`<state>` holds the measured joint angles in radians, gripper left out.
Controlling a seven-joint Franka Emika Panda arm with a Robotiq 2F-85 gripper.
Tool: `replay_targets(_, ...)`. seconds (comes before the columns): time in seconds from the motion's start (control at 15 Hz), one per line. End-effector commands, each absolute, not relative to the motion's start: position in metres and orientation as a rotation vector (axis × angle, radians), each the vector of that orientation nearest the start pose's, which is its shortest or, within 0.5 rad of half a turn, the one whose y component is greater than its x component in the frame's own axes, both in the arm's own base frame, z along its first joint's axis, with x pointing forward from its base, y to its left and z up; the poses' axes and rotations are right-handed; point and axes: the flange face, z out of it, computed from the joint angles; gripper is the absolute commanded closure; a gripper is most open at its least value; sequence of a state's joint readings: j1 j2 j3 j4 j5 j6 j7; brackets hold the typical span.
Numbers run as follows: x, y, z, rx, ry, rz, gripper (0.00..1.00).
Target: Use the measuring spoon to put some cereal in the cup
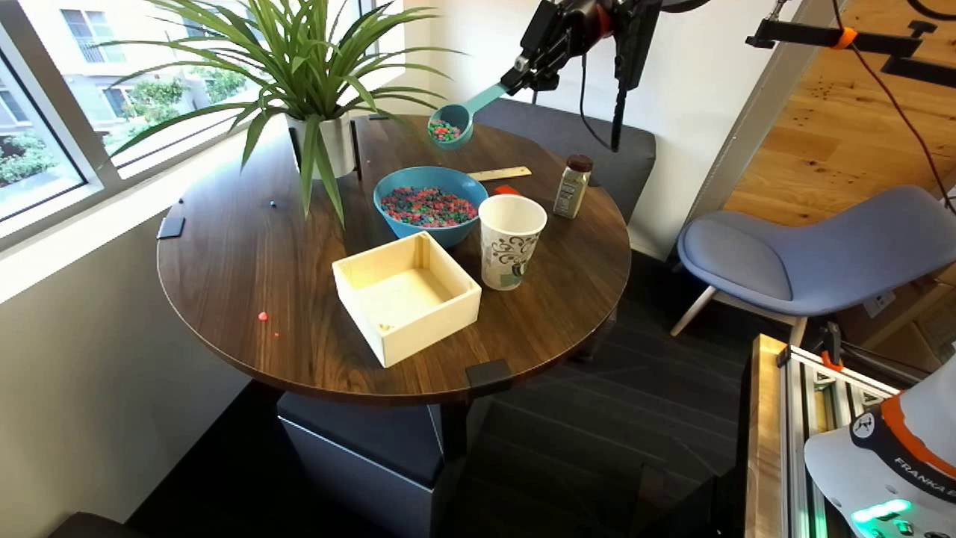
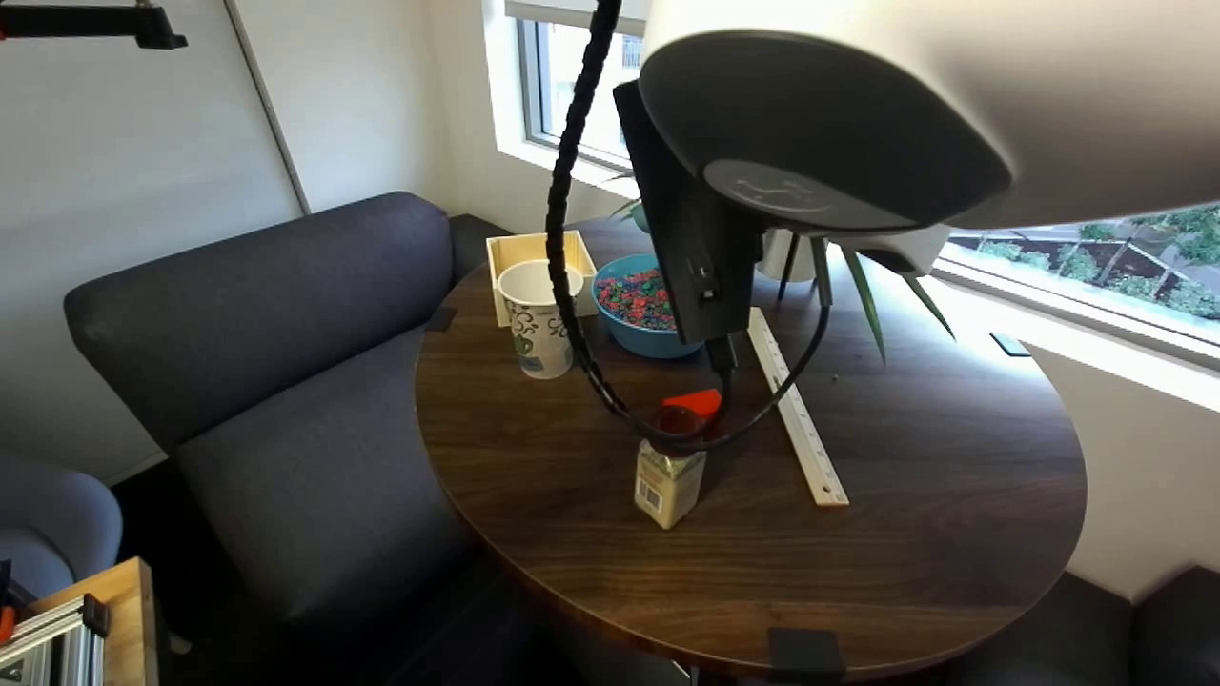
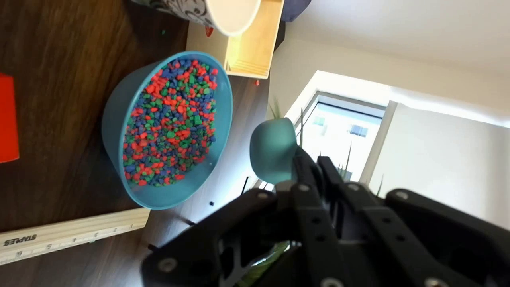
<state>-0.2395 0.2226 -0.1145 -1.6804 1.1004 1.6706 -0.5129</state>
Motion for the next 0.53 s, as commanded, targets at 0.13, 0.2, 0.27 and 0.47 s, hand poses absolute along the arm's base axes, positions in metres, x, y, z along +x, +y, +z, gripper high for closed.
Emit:
replay_targets(0.13,0.582,-0.129,0.515,-2.059,-0.031,-0.207,0.98)
replay_targets(0.2,0.579,-0.129,0.515,-2.059,-0.056,-0.189,0.98)
replay_targets(0.27,0.577,-0.128,0.514,-2.060,-0.084,-0.162,0.98)
replay_targets(0.47,0.571,-0.126,0.510,-2.065,-0.140,-0.101,0.98)
